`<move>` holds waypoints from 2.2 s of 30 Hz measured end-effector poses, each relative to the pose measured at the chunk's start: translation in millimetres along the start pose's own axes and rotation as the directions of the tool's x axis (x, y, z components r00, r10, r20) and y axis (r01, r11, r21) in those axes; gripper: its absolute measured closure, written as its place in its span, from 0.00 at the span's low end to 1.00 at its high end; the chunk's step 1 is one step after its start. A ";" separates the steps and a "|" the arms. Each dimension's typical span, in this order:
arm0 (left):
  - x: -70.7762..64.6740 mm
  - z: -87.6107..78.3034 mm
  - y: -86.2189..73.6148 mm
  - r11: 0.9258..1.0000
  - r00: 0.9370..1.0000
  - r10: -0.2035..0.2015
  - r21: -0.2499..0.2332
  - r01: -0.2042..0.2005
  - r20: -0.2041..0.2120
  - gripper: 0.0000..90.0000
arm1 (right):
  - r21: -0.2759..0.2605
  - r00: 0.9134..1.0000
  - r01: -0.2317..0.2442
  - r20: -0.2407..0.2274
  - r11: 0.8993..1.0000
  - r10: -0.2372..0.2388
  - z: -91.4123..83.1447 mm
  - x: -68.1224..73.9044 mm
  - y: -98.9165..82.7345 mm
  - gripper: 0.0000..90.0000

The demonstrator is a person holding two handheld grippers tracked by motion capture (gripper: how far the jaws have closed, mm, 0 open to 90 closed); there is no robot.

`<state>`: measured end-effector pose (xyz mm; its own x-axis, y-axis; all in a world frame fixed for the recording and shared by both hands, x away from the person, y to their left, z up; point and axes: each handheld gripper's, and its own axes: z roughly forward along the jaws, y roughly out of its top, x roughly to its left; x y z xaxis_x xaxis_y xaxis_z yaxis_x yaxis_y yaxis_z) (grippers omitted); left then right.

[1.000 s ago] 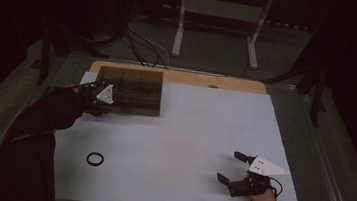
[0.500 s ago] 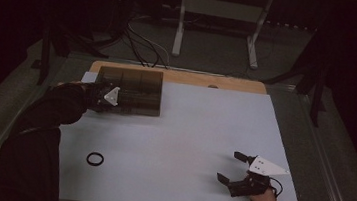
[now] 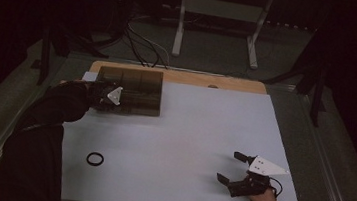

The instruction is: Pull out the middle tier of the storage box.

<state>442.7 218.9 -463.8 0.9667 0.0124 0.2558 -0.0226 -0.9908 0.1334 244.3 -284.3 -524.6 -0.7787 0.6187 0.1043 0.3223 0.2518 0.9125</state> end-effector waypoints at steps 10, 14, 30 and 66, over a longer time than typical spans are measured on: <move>-1.0 -2.8 3.2 1.000 0.999 -0.015 0.021 0.014 0.030 0.96 | -0.002 1.000 -0.002 0.002 1.000 0.002 -0.5 0.3 0.1 0.00; -3.2 -3.6 2.7 0.999 0.999 -0.034 0.019 0.034 0.026 0.96 | -0.004 1.000 -0.003 0.004 1.000 0.003 -0.7 0.3 0.2 0.00; -21.6 -10.3 6.4 0.999 0.996 -0.048 0.011 0.047 0.070 0.97 | -0.003 1.000 0.001 0.006 1.000 -0.001 -0.7 0.7 0.2 0.00; -47.3 -11.4 -2.0 0.998 0.997 -0.059 0.000 0.059 0.058 0.97 | 0.000 1.000 0.004 0.010 1.000 -0.004 -0.6 0.9 0.3 0.00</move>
<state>394.1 221.8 -465.2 0.9794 0.0632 0.1918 0.0348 -0.9884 0.1478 243.3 -284.1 -524.0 -0.7745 0.6251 0.0970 0.3196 0.2542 0.9128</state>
